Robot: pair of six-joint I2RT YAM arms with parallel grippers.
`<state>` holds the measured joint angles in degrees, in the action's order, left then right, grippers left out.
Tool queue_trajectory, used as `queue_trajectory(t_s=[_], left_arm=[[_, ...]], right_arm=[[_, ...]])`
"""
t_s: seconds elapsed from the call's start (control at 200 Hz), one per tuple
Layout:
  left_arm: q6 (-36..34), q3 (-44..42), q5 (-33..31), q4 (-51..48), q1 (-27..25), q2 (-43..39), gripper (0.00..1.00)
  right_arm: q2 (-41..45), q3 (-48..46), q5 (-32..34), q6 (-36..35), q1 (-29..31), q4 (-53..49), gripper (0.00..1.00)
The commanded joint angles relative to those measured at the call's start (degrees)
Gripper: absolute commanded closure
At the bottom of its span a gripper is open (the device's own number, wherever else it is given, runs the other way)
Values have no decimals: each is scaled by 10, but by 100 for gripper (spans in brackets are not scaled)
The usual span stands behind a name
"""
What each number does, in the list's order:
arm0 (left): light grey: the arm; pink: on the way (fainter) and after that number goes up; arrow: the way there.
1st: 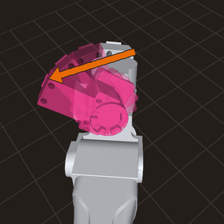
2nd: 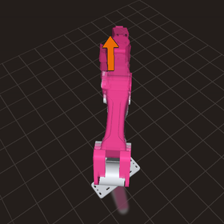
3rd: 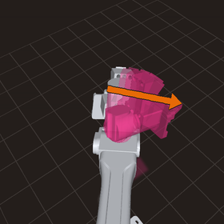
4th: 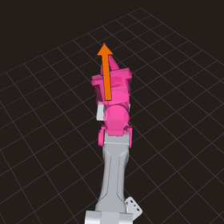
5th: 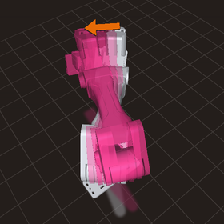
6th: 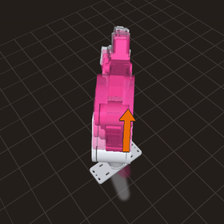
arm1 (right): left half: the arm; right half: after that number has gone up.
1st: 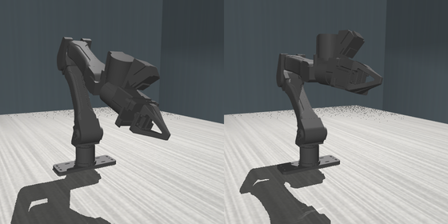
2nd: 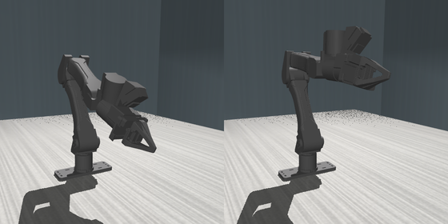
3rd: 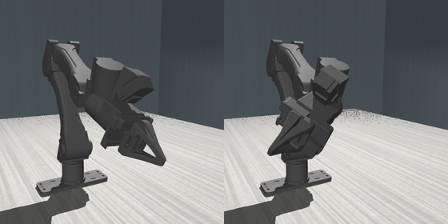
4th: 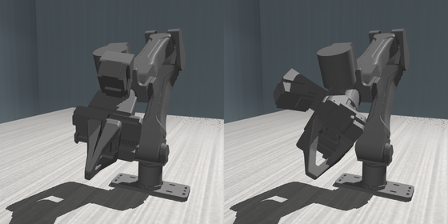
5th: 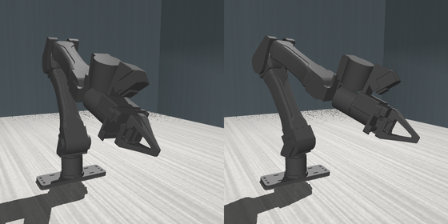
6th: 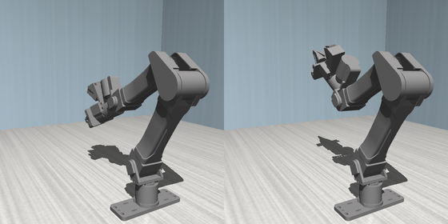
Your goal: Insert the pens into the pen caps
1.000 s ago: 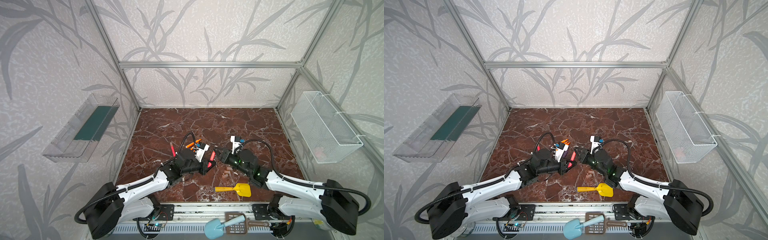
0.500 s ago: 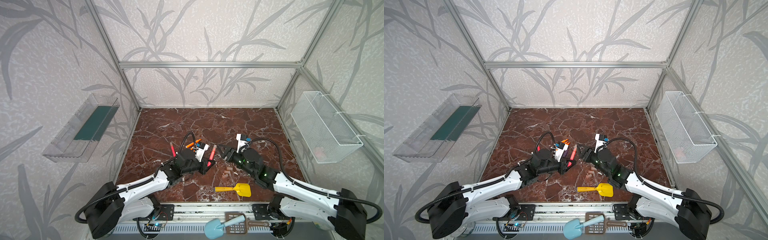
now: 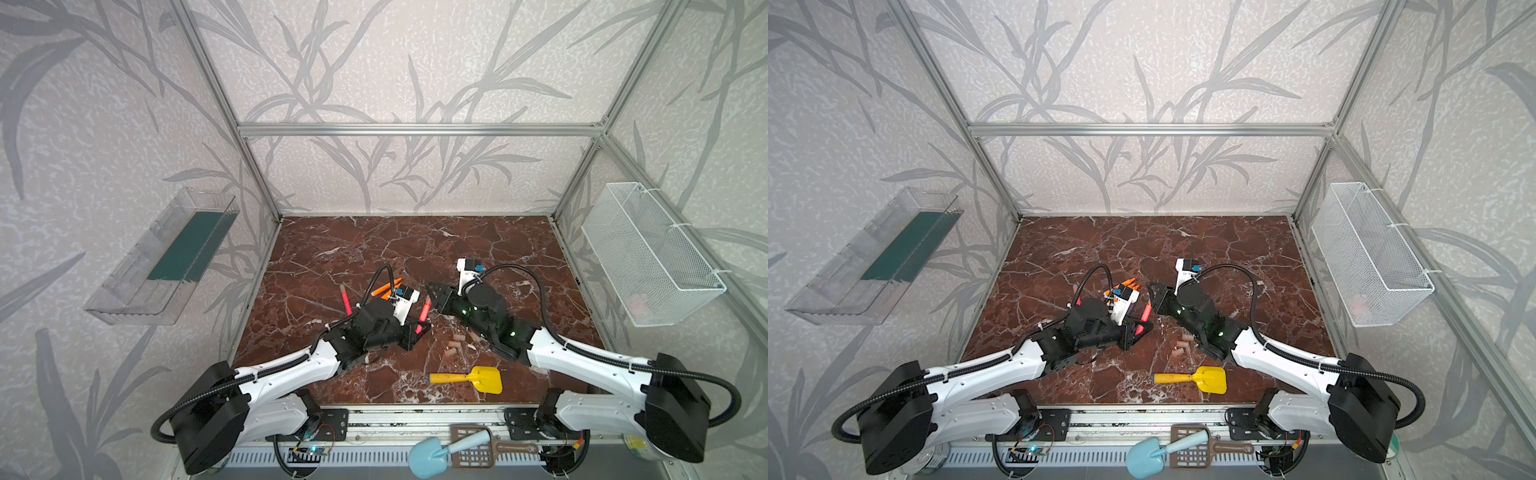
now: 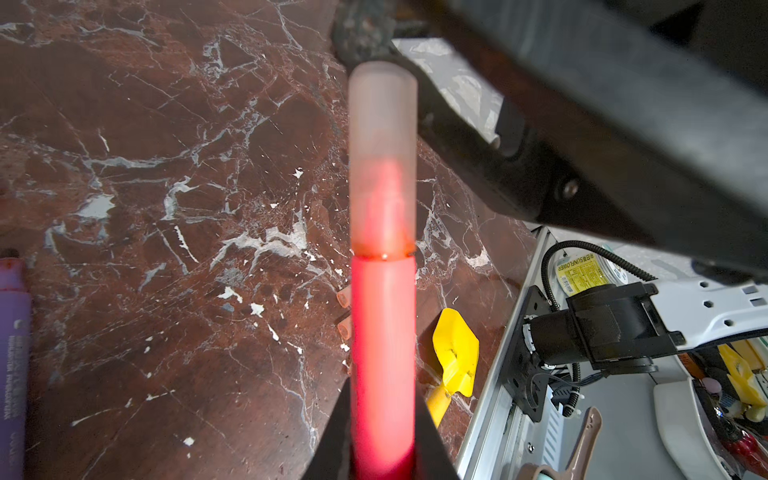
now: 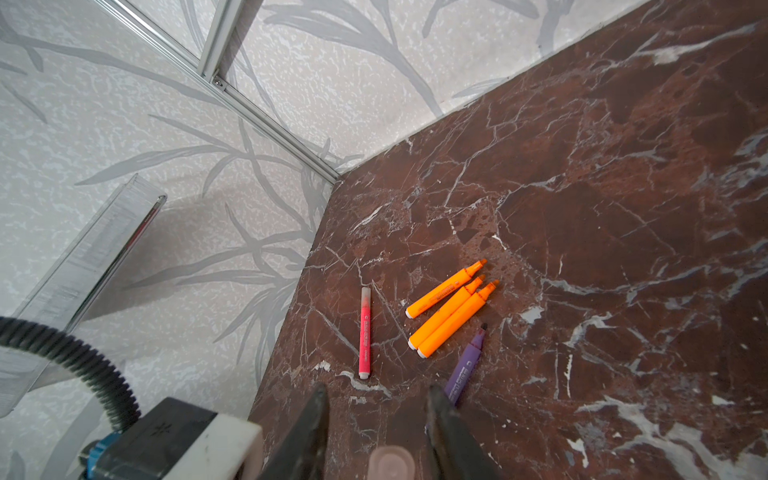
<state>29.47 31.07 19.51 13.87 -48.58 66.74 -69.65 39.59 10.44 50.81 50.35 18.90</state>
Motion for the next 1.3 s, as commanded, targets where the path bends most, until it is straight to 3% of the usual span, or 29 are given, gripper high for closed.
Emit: queue_trajectory(t_s=[0.0, 0.23, 0.705, 0.94, 1.294], left_arm=[[-13, 24, -11, -11, -3, 2, 100], [-12, 27, -8, -10, -3, 10, 100], [-5, 24, -23, -9, -2, 11, 100], [7, 15, -48, -11, 11, 3, 100], [24, -14, -86, -27, 58, -58, 100]], right_arm=[[-7, 17, -15, -1, 1, -2, 63], [-26, 18, -28, 5, 1, 12, 70], [-33, 14, -64, 3, 2, -3, 100], [-47, -24, -82, 29, 29, 44, 100], [-84, -55, -39, 47, 126, 106, 100]])
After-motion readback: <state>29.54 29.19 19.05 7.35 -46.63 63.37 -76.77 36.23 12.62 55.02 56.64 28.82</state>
